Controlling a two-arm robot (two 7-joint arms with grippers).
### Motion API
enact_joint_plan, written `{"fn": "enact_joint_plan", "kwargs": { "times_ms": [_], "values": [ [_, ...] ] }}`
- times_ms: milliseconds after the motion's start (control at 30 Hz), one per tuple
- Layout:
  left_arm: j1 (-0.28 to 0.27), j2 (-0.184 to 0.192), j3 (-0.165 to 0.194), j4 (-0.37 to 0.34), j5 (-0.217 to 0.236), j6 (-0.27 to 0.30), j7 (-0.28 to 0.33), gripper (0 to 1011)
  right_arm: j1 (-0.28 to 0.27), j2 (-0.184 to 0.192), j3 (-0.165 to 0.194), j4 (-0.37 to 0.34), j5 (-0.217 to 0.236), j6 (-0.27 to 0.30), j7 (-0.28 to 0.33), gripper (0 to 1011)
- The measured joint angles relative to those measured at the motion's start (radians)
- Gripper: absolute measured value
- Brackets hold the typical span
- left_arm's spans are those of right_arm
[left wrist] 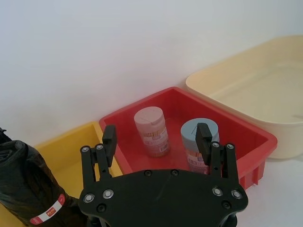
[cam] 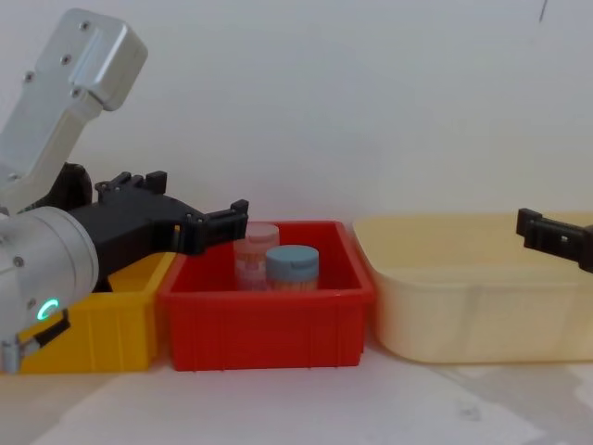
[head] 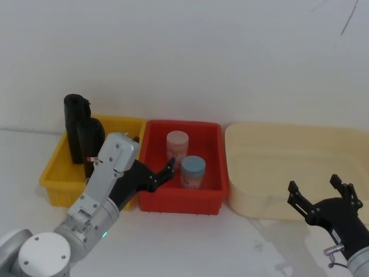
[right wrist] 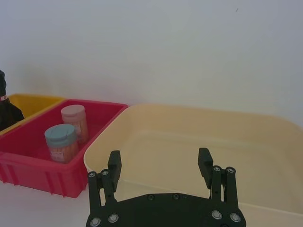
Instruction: Pick up the garbage bag with the one hand and transfer it to the other hand.
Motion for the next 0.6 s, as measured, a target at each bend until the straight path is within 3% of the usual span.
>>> {"fn": "enact_joint_plan", "kwargs": {
  "times_ms": [600],
  "values": [
    [0.000, 0.000, 0.000, 0.000, 0.000, 0.000, 0.000, 1001, 0.000, 0.000, 0.000, 0.000, 0.000, 0.000, 0.000, 1000]
  ]
}}
